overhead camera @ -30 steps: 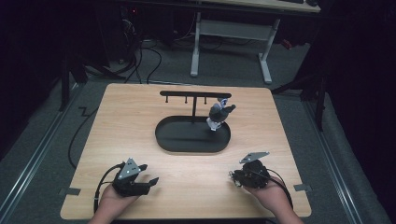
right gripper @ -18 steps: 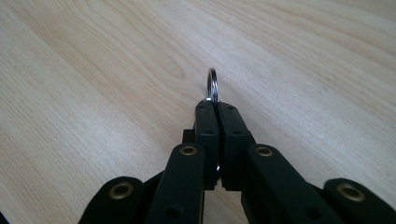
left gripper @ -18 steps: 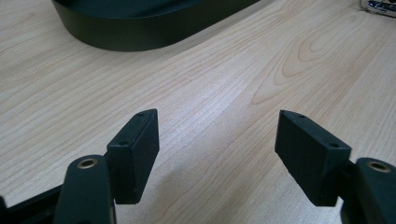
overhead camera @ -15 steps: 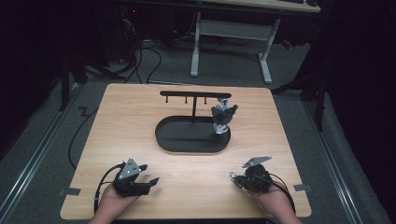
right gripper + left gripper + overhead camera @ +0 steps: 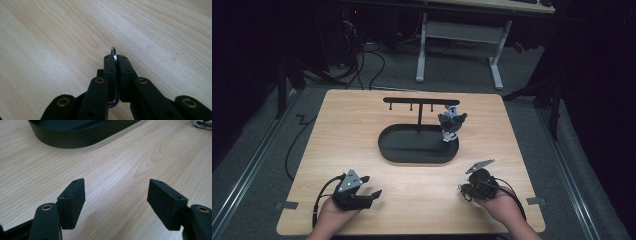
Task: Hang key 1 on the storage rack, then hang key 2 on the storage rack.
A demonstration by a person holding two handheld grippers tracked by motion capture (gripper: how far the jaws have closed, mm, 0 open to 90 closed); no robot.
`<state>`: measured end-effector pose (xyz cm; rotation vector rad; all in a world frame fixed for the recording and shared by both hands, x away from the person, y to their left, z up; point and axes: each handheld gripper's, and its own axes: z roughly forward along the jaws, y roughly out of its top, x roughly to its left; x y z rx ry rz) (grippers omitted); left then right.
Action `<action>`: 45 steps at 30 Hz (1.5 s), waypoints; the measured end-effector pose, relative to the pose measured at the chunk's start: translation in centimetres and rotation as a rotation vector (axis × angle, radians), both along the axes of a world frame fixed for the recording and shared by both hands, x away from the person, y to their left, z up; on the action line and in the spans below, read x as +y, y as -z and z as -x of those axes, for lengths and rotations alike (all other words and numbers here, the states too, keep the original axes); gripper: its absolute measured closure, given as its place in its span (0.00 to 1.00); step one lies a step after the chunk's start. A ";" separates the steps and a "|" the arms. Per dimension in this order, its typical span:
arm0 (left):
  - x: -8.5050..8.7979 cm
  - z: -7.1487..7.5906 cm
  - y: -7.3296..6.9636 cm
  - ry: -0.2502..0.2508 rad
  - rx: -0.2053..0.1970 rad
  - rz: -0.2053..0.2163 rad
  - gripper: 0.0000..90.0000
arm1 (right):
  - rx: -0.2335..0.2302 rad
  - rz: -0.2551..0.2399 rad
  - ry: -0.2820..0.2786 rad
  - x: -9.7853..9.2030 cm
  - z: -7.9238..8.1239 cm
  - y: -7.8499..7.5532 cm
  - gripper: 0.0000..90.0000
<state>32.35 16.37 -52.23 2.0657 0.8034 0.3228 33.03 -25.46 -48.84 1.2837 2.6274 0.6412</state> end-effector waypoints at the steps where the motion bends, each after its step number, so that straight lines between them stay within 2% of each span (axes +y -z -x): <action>1: 0.0 0.0 0.0 0.000 0.000 0.000 0.35 | 0.020 -0.001 0.009 0.0 -0.1 0.0 0.98; 4: 0.1 0.0 0.0 0.001 0.000 0.001 0.35 | 0.019 0.006 0.006 0.0 -0.2 0.0 0.99; 8: 0.1 0.0 -0.1 -0.002 -0.003 0.004 0.35 | 0.024 -0.021 0.007 -0.2 -0.3 -0.7 0.99; 19: 0.2 0.0 -0.2 -0.010 -0.021 0.010 0.35 | 0.001 -0.033 0.009 -0.8 -0.7 -4.1 0.99; 22: 0.2 0.0 -0.2 -0.012 -0.027 0.011 0.35 | 0.005 -0.037 0.005 -0.7 -0.9 -4.4 0.99; 32: 0.2 -0.1 -0.3 -0.018 -0.045 0.024 0.35 | 0.012 -0.013 -0.005 0.0 -2.3 -6.0 0.99; 39: 0.1 -0.1 -0.3 -0.016 -0.047 0.019 0.35 | 0.023 0.011 -0.027 0.5 -3.0 -7.0 0.99; 43: 0.0 -0.1 -0.4 -0.016 -0.054 0.020 0.35 | 0.026 0.040 -0.032 0.7 -3.3 -7.7 0.99; 45: 0.0 -0.1 -0.4 -0.012 -0.054 0.019 0.34 | 0.030 0.037 -0.023 0.9 -3.8 -8.2 0.99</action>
